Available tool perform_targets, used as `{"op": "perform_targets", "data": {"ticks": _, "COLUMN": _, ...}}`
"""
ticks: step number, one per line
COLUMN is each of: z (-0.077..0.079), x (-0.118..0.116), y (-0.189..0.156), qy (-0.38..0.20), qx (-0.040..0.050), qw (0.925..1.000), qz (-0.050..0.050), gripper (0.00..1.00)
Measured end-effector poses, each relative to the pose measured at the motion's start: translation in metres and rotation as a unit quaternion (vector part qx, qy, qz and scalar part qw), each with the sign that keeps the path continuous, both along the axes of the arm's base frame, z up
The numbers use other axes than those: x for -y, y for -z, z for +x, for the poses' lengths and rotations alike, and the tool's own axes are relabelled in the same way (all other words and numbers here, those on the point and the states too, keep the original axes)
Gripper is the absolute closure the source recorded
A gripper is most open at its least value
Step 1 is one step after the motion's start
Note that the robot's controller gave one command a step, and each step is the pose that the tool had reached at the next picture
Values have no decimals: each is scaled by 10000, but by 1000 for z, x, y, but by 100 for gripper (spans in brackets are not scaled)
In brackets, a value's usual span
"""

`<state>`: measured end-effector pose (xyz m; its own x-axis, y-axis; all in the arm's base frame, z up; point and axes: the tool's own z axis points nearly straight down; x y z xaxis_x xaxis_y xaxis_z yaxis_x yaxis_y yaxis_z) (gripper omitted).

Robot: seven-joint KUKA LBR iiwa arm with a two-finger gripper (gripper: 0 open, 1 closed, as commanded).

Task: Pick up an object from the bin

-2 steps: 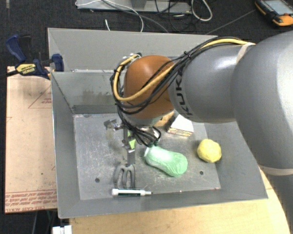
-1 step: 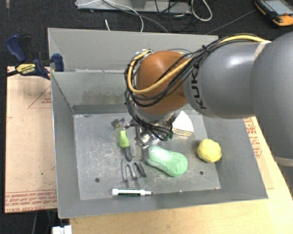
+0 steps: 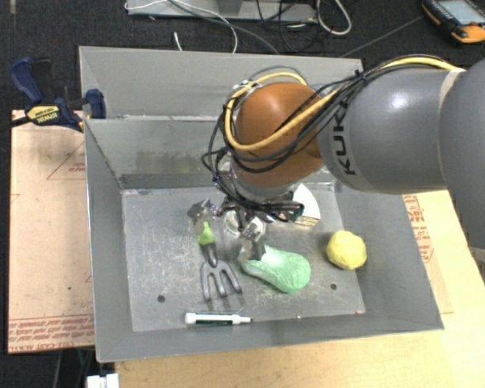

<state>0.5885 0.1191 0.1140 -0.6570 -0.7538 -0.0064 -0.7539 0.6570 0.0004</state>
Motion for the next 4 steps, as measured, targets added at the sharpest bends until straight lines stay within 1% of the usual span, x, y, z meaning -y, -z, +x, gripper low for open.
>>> {"op": "perform_targets", "data": {"ticks": 1, "z": 12, "x": 2, "y": 26, "qy": -275, "qx": 13, "qw": 9996, "qz": 4, "gripper": 0}}
{"op": "perform_targets", "data": {"ticks": 2, "z": 28, "x": -18, "y": 42, "qy": -1520, "qx": 28, "qw": 9884, "qz": 2, "gripper": 100}}
{"op": "perform_targets", "data": {"ticks": 3, "z": 28, "x": -18, "y": 42, "qy": -1512, "qx": 29, "qw": 9885, "qz": 5, "gripper": 100}}
{"op": "perform_targets", "data": {"ticks": 4, "z": 27, "x": -18, "y": 31, "qy": -1502, "qx": 27, "qw": 9886, "qz": 14, "gripper": 100}}
